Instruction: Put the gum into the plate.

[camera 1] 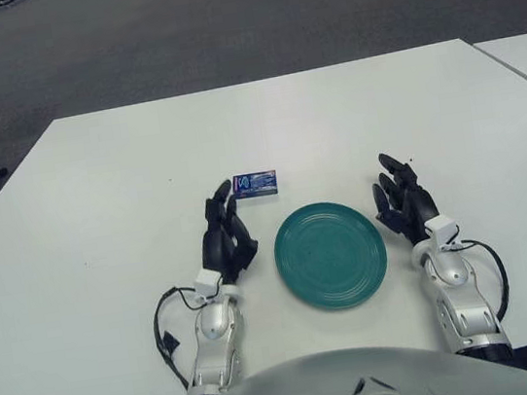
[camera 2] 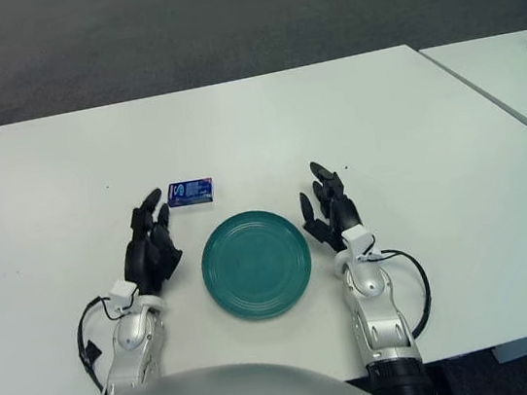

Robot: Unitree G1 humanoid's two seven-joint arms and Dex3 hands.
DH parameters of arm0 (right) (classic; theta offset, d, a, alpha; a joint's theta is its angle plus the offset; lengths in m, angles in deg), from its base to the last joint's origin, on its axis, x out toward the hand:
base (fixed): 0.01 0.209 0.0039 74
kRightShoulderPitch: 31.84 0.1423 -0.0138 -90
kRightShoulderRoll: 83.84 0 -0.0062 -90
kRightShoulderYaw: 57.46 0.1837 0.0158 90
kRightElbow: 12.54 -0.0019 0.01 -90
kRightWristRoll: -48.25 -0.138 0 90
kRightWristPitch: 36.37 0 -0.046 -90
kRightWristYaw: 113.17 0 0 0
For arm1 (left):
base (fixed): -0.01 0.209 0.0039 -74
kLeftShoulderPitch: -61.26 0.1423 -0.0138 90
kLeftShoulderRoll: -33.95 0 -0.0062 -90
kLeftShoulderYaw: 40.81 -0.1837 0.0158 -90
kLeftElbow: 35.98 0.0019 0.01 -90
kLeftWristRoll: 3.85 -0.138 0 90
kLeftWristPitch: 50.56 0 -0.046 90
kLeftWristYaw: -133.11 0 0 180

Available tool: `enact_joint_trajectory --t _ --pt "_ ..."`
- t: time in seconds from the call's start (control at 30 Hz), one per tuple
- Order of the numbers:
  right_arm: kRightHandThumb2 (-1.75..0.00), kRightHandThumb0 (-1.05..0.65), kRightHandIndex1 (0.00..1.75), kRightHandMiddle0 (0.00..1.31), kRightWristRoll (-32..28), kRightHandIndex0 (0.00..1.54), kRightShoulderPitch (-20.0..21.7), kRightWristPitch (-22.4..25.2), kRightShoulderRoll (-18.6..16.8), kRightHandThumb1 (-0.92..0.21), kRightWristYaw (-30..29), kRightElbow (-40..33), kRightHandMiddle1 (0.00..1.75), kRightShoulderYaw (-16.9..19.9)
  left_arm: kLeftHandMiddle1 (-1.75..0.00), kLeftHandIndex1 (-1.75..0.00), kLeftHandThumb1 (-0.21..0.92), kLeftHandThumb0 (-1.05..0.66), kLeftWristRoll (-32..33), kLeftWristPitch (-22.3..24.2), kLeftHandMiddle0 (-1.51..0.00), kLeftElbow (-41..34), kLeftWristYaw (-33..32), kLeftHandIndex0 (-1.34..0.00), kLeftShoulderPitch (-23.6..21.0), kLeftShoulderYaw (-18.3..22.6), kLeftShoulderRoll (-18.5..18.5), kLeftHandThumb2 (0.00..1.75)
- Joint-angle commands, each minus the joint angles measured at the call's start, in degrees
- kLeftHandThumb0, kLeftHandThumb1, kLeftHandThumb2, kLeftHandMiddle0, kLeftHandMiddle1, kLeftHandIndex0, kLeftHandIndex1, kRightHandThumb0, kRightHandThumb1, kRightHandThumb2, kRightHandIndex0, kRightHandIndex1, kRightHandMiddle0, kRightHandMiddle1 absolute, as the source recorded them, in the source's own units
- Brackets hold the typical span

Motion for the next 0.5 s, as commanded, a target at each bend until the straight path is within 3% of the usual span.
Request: enact_joint_trajectory --t 0.0,0.2,0.33,0.47 --pt "-0.72 -0.7 0.01 0.0 0.08 0.25 -0.79 3.33 -0.48 -0.92 -0.09 3.3 0.43 -0.31 -0.06 -0.84 0.92 -0.85 -7.24 -5.05 -0.42 -1.71 -4.86 -0.05 -7.79 1.18 0.1 0.75" --pt "-0.71 -0.72 0.01 0.0 0.13 0.25 -0.19 2.99 -0.95 -0.92 -0.54 4.38 0.44 -0.66 -0.06 -0.9 0.92 -0.95 -19.15 -11.79 -0.45 16.74 -11.83 -0.06 -21.65 2.62 -11.82 0.68" --pt "-0.71 -0.71 0.01 0.0 0.17 0.26 0.0 2.54 -1.11 -0.92 -0.81 4.76 0.45 -0.83 -0.05 -0.94 0.92 -1.0 -22.9 -12.78 -0.45 24.66 -13.78 -0.07 -28.69 1.58 -15.84 0.62" --pt "-0.7 -0.71 0.01 0.0 0.54 0.27 0.13 1.7 -1.37 -0.92 -1.37 5.26 0.45 -1.05 -0.04 -0.99 0.92 -1.04 -28.89 -10.49 -0.45 29.72 -13.52 -0.07 -35.66 -1.48 -20.89 0.57"
